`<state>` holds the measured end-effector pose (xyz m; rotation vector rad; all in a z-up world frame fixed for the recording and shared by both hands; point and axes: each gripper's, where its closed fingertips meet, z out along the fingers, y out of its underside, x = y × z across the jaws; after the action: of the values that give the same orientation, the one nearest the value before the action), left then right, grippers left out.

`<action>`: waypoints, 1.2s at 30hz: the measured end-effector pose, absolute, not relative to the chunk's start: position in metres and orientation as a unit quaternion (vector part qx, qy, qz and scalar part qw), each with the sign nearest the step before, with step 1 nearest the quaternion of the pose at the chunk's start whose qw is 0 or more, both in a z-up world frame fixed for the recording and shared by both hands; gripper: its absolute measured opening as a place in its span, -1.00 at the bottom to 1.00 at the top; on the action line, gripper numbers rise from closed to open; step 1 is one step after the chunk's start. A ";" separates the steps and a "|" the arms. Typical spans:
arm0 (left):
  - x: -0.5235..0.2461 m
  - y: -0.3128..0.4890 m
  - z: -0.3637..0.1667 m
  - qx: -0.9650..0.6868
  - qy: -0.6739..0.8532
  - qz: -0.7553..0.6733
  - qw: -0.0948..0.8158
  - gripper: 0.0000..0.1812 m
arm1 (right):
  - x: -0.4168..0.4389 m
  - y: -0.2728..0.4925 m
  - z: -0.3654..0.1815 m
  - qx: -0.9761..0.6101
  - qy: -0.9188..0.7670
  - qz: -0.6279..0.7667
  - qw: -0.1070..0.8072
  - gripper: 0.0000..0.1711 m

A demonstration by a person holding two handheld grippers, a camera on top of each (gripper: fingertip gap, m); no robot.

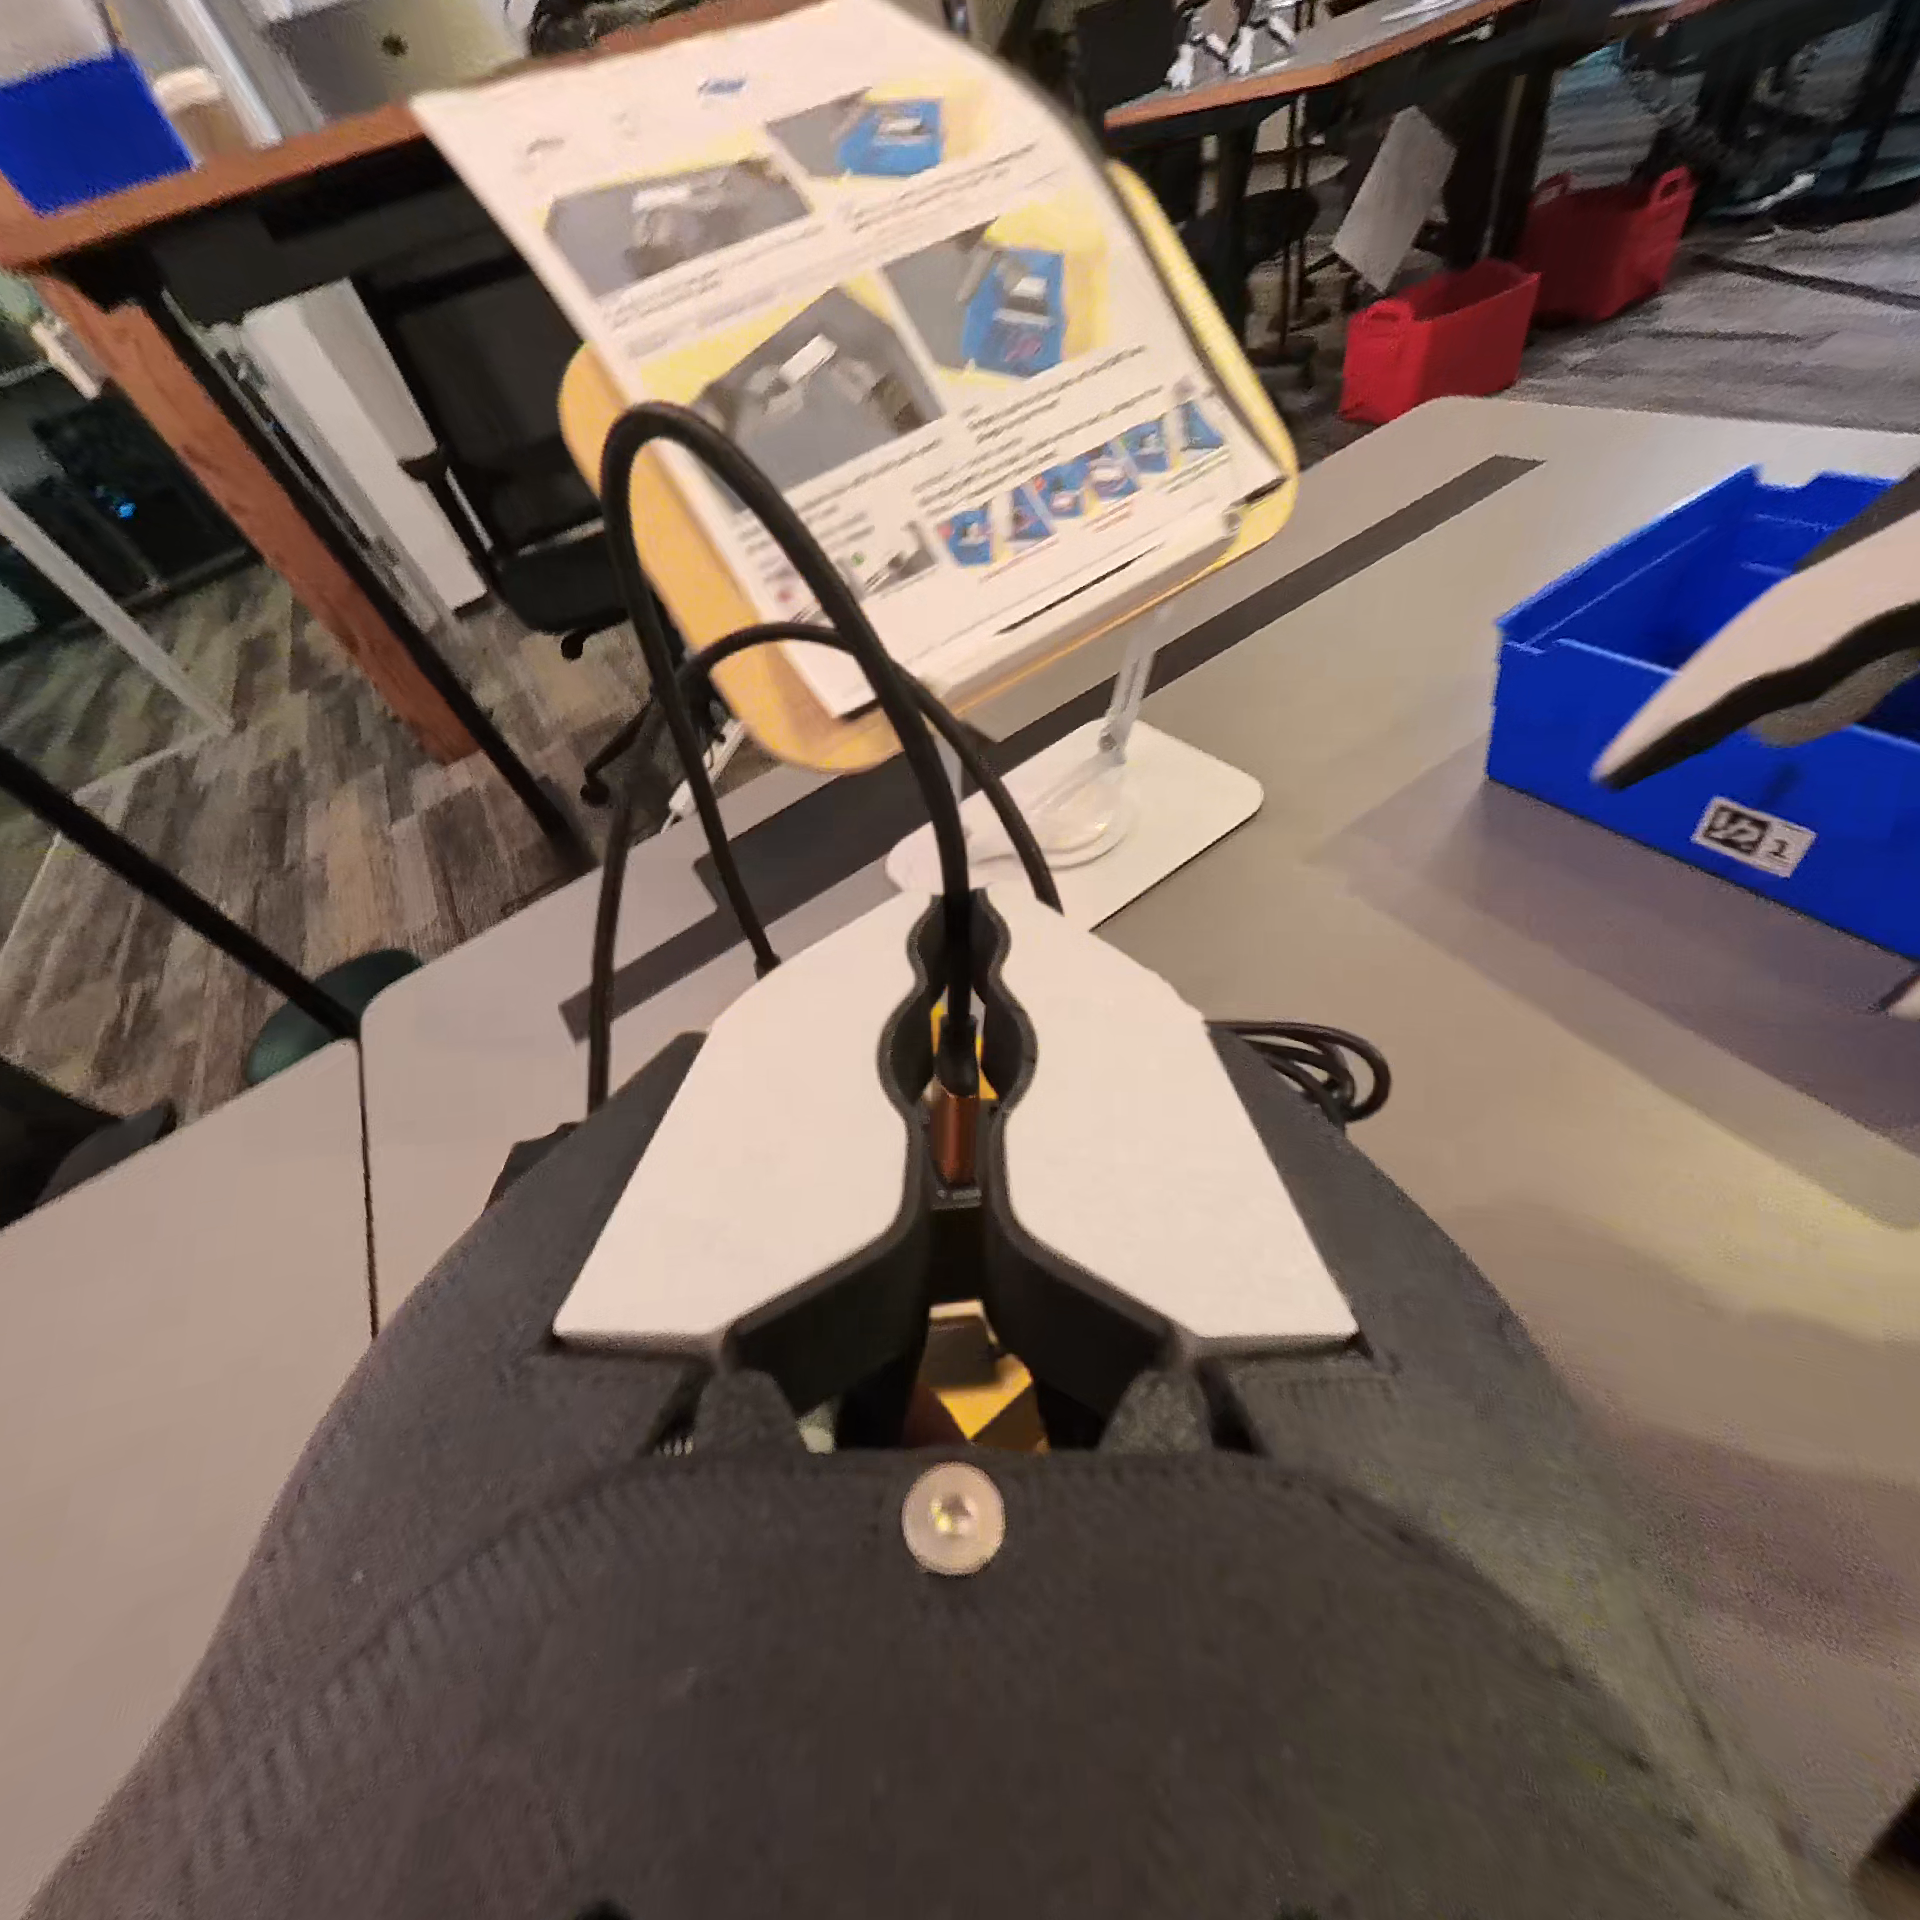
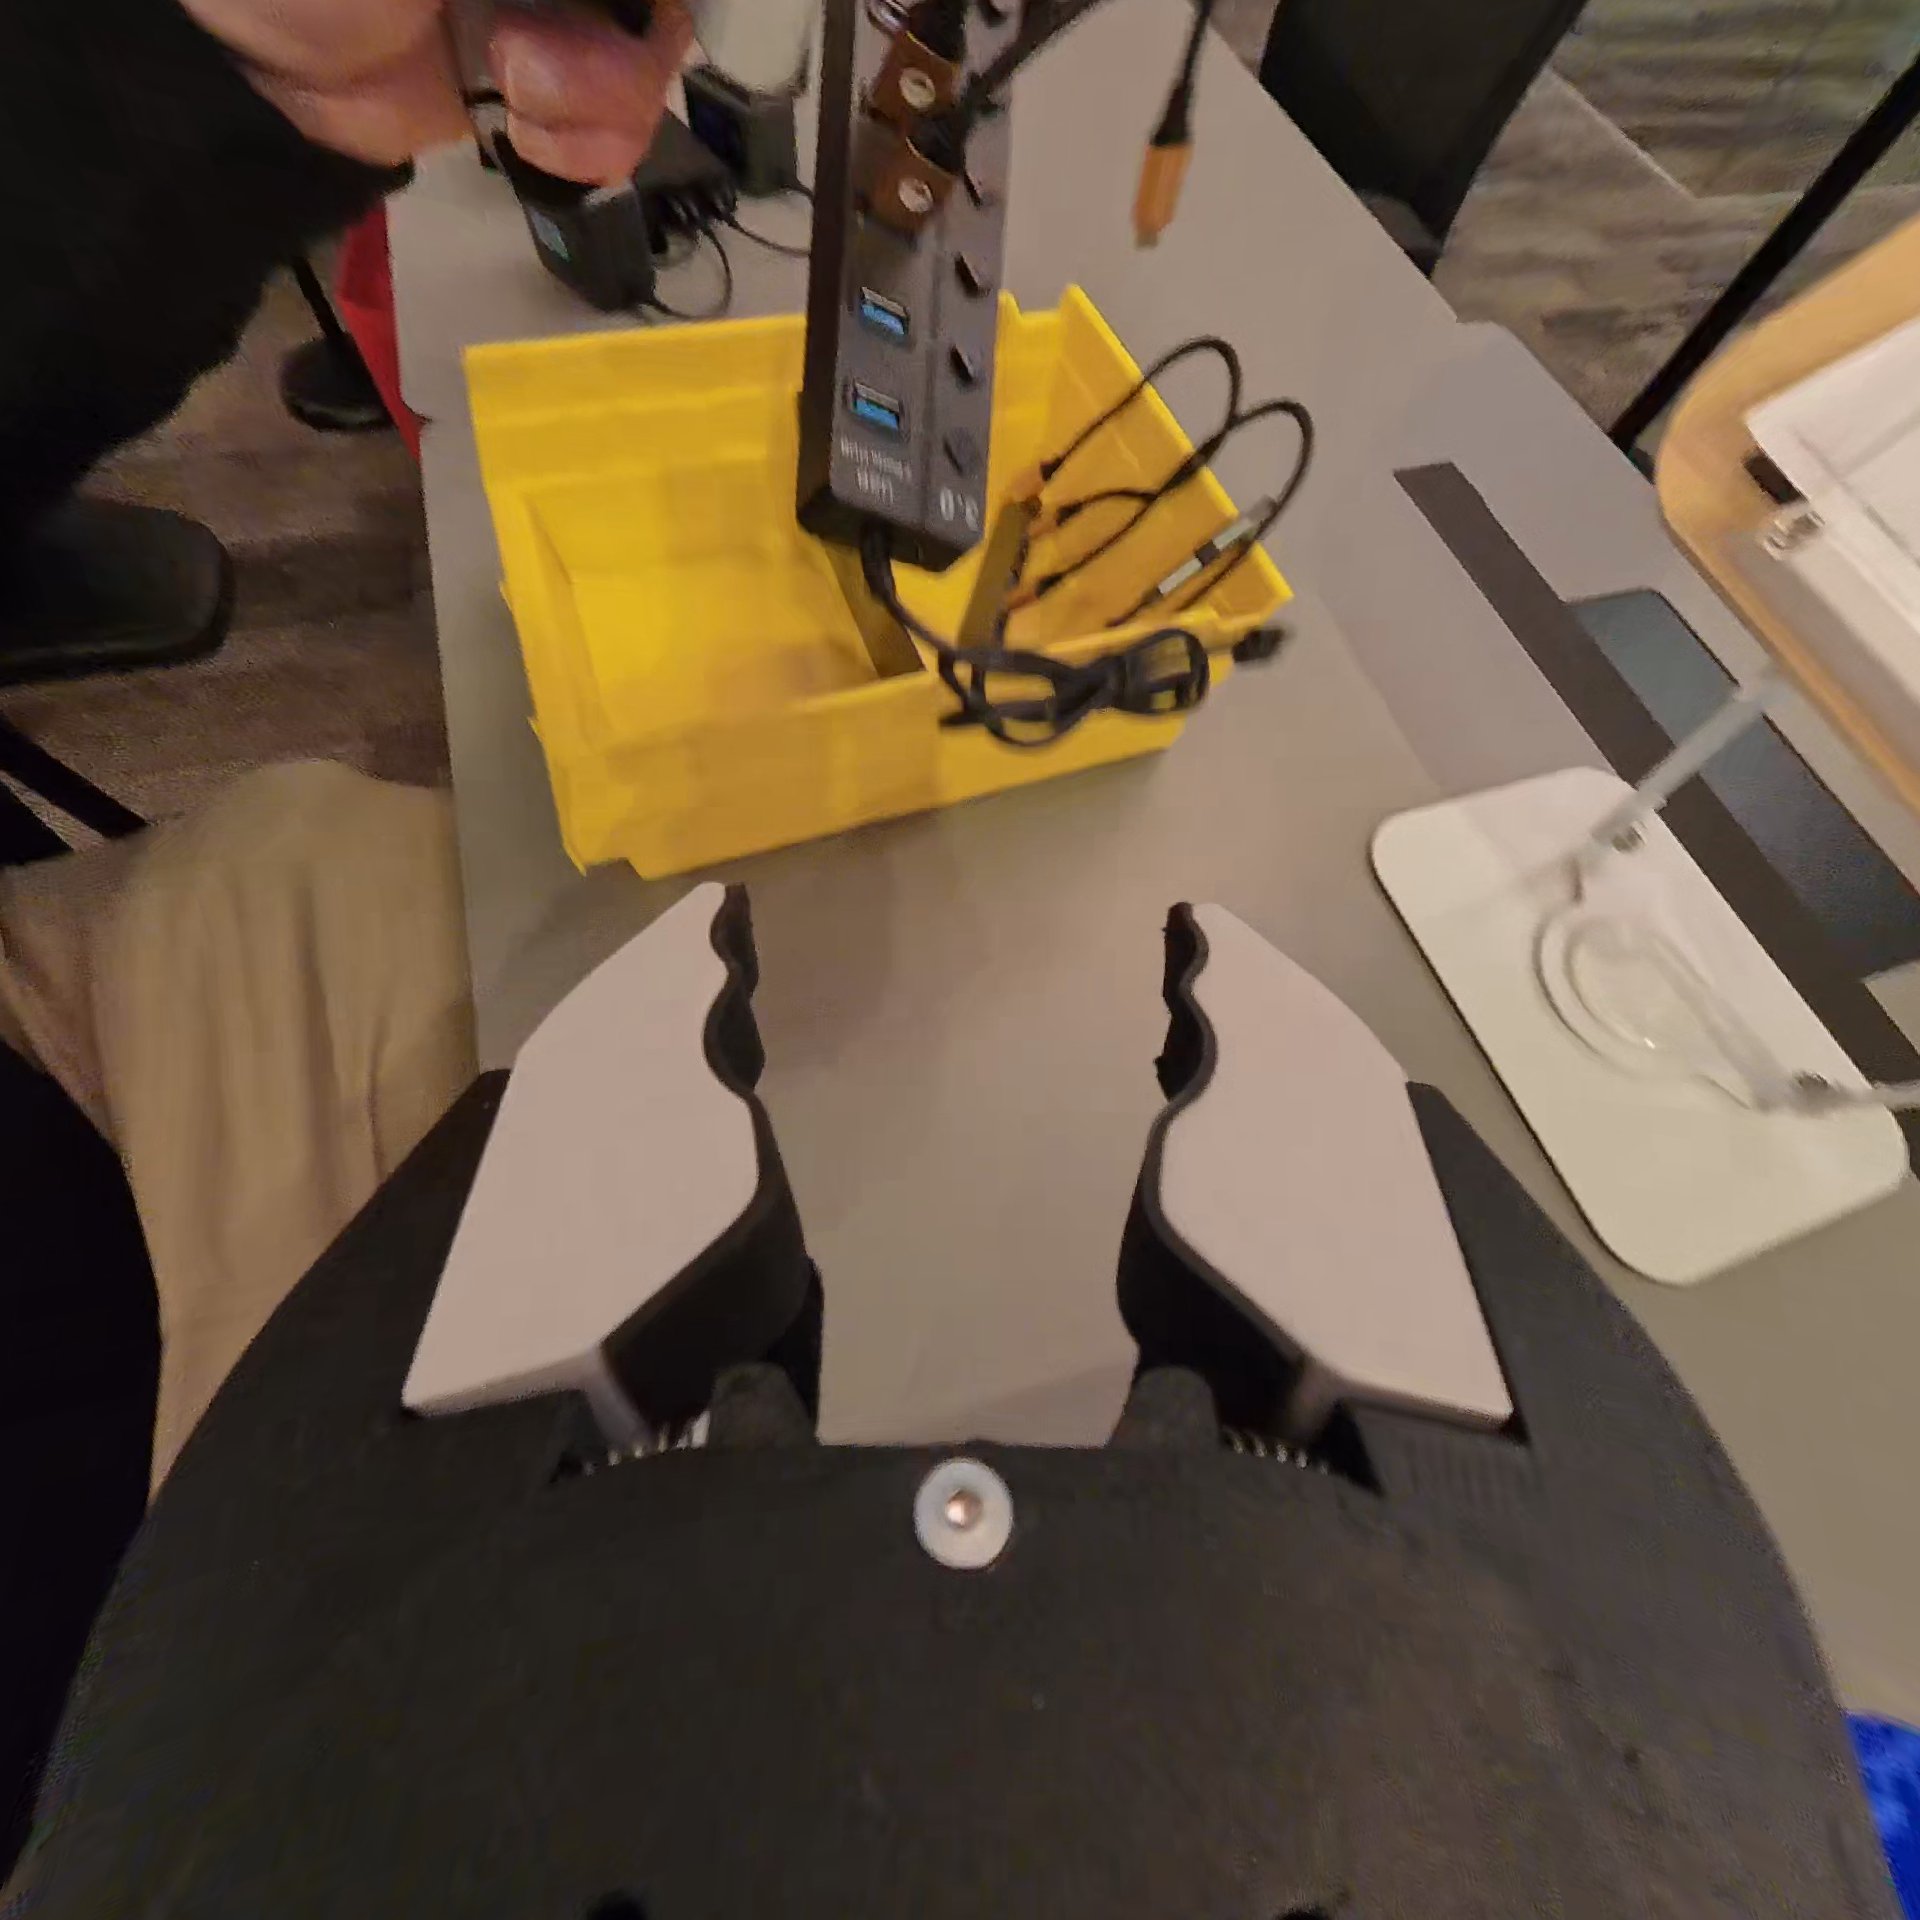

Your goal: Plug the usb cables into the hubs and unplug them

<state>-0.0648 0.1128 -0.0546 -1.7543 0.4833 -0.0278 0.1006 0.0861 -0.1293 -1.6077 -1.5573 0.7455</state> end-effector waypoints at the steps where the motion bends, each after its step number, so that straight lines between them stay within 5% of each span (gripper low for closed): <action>1: -0.050 0.109 -0.050 -0.755 0.225 -0.014 0.615 -0.95 | 0.092 0.080 -0.130 -0.627 -0.610 0.298 0.383 -0.09; 8: 0.051 0.088 -0.048 -0.730 0.302 -0.042 0.612 -0.95 | 0.054 0.046 -0.147 -0.629 -0.588 0.377 0.340 0.05; 13: 0.081 0.083 -0.061 -0.728 0.327 -0.034 0.601 -0.95 | 0.057 0.041 -0.160 -0.657 -0.570 0.404 0.282 -0.21; 19: 0.086 0.082 -0.058 -0.725 0.327 -0.043 0.604 -0.94 | 0.058 0.043 -0.154 -0.643 -0.556 0.445 0.282 -0.28; 25: 0.066 0.082 -0.034 -0.707 0.295 -0.060 0.640 -0.46 | 0.062 0.044 -0.142 -0.627 -0.547 0.478 0.282 -0.29; 36: 0.020 0.088 -0.027 -0.721 0.224 -0.189 0.628 -0.19 | 0.086 0.051 -0.116 -0.568 -0.551 0.532 0.300 -0.30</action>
<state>0.0199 0.0878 -0.0267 -1.6518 0.5126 -0.4331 0.0859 0.0513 -0.1160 -1.5075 -1.4629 1.4129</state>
